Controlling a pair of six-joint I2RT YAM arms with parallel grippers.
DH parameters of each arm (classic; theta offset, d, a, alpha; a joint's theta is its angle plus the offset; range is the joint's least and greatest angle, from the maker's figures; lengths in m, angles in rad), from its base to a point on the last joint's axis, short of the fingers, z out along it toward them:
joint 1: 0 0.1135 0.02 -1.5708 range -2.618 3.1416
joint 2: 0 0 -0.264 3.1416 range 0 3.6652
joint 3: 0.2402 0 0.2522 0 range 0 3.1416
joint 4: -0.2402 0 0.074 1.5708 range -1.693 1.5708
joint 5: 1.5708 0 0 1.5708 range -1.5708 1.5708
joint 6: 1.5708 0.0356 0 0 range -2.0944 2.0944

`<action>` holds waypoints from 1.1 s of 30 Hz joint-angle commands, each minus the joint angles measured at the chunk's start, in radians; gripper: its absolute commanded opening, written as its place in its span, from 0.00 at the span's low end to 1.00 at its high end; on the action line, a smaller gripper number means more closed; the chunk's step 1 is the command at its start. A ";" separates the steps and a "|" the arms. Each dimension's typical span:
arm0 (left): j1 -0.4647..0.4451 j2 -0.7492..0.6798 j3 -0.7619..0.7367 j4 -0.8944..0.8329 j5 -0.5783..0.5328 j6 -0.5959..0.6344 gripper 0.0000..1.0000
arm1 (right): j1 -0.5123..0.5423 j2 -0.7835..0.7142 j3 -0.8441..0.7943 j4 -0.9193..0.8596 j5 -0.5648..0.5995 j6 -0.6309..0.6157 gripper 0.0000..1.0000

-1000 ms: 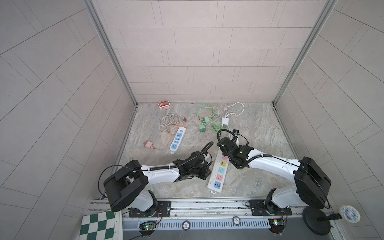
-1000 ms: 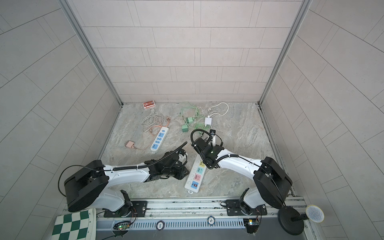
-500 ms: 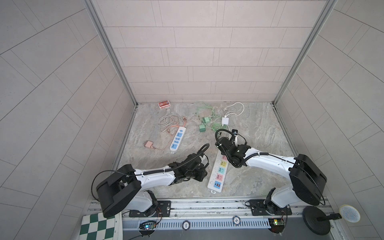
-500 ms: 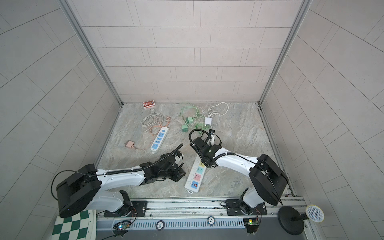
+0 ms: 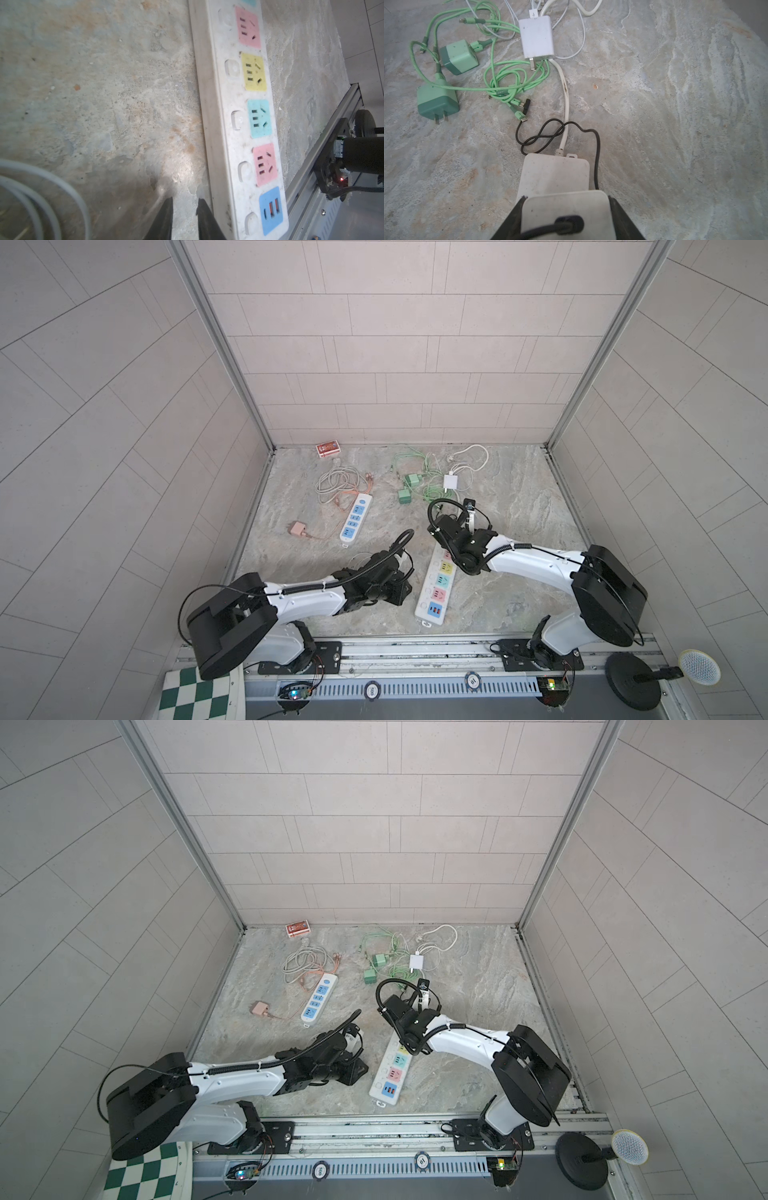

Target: Insert the plug

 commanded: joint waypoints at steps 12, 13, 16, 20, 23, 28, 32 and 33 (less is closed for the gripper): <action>-0.005 -0.129 -0.024 -0.055 -0.083 0.001 0.28 | 0.037 0.077 -0.025 -0.045 -0.017 0.071 0.39; -0.007 -0.130 -0.025 -0.054 -0.084 0.002 0.28 | 0.042 0.068 -0.030 -0.049 -0.020 0.076 0.39; -0.006 -0.127 -0.030 -0.045 -0.089 0.002 0.28 | 0.067 0.049 -0.041 -0.066 -0.007 0.094 0.39; -0.006 -0.127 -0.037 -0.040 -0.081 0.002 0.28 | 0.081 0.043 -0.062 -0.063 0.004 0.112 0.39; -0.005 -0.147 -0.052 -0.044 -0.078 0.001 0.28 | 0.081 0.064 -0.060 -0.065 0.002 0.121 0.39; -0.006 -0.207 -0.069 -0.076 -0.090 0.007 0.28 | 0.093 0.082 -0.042 -0.090 0.016 0.134 0.38; -0.006 -0.240 -0.081 -0.088 -0.116 0.013 0.28 | 0.115 0.092 -0.031 -0.110 0.036 0.155 0.38; -0.006 -0.245 -0.084 -0.088 -0.120 0.015 0.28 | 0.118 0.098 -0.026 -0.114 0.035 0.157 0.38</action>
